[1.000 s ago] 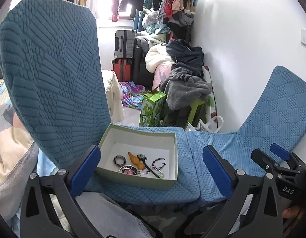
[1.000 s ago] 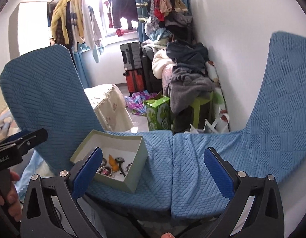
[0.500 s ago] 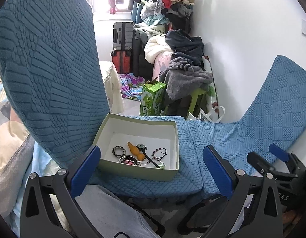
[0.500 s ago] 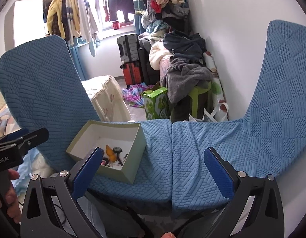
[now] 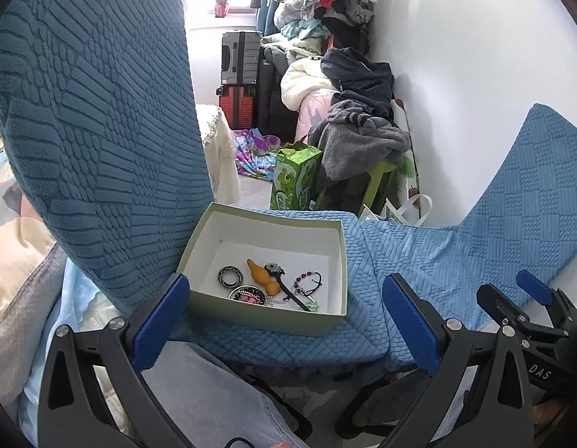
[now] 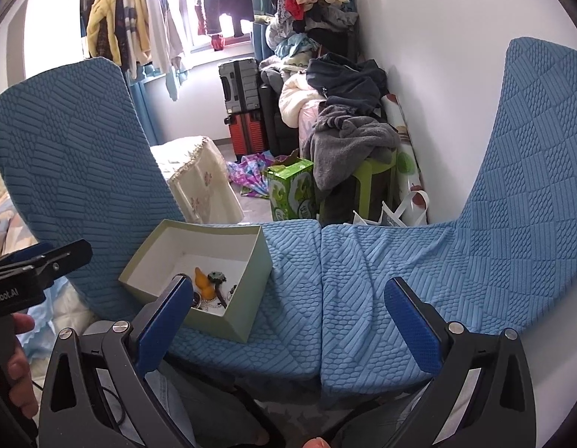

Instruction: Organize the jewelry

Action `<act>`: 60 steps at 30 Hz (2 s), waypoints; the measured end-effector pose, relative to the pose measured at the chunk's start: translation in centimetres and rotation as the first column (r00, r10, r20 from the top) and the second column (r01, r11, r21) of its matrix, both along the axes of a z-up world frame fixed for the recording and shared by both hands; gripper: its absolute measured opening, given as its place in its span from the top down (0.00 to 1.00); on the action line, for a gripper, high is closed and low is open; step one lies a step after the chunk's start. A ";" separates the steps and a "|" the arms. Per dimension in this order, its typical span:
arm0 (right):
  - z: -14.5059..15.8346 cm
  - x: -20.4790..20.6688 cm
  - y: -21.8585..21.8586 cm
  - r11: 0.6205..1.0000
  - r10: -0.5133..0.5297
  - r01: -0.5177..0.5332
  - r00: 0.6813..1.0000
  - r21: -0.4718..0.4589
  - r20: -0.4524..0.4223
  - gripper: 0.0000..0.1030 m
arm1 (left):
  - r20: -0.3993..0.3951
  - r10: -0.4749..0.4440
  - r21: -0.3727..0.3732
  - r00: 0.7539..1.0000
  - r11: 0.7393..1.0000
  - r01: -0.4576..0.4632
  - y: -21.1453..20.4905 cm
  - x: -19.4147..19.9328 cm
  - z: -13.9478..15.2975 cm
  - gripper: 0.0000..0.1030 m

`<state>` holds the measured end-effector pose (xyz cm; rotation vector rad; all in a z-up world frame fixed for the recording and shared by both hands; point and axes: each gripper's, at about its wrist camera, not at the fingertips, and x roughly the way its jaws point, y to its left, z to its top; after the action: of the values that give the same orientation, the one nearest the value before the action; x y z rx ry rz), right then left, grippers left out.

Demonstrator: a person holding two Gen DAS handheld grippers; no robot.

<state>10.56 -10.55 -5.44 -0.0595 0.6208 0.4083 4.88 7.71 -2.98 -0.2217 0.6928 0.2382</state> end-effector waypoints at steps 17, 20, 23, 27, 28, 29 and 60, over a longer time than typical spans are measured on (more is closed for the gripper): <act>-0.2 0.3 0.2 1.000 -0.001 0.001 1.000 -0.009 0.002 0.00 | -0.010 0.005 0.003 1.000 1.000 -0.005 0.3 -0.1 0.0 0.01; -0.3 0.3 0.1 1.000 -0.006 0.006 1.000 -0.013 0.006 0.00 | 0.005 0.002 0.009 1.000 1.000 -0.002 0.2 -0.1 0.2 0.01; -0.4 0.2 0.2 1.000 -0.002 0.003 1.000 -0.023 0.006 0.00 | -0.004 -0.008 0.008 1.000 1.000 0.008 0.2 0.0 -0.1 0.01; -0.4 0.2 0.2 1.000 -0.003 0.003 1.000 -0.023 0.007 0.00 | -0.006 -0.010 0.001 1.000 1.000 0.010 0.2 0.0 -0.4 0.01; -0.4 0.1 0.2 1.000 -0.004 0.004 1.000 -0.023 0.007 0.00 | -0.006 -0.008 0.001 1.000 1.000 0.008 0.2 0.0 -0.4 0.01; -0.4 0.1 0.2 1.000 -0.005 0.005 1.000 -0.023 0.007 0.00 | -0.006 -0.005 0.003 1.000 1.000 0.005 0.2 0.0 -0.4 0.01; -1.0 0.0 -0.1 0.999 -0.033 0.033 0.999 -0.028 -0.005 0.00 | -0.024 -0.010 0.002 1.000 1.000 0.010 0.3 -0.1 -1.1 0.01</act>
<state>10.60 -10.68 -6.45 -0.0741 0.6322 0.3678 4.77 7.96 -4.07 -0.2137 0.7171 0.2323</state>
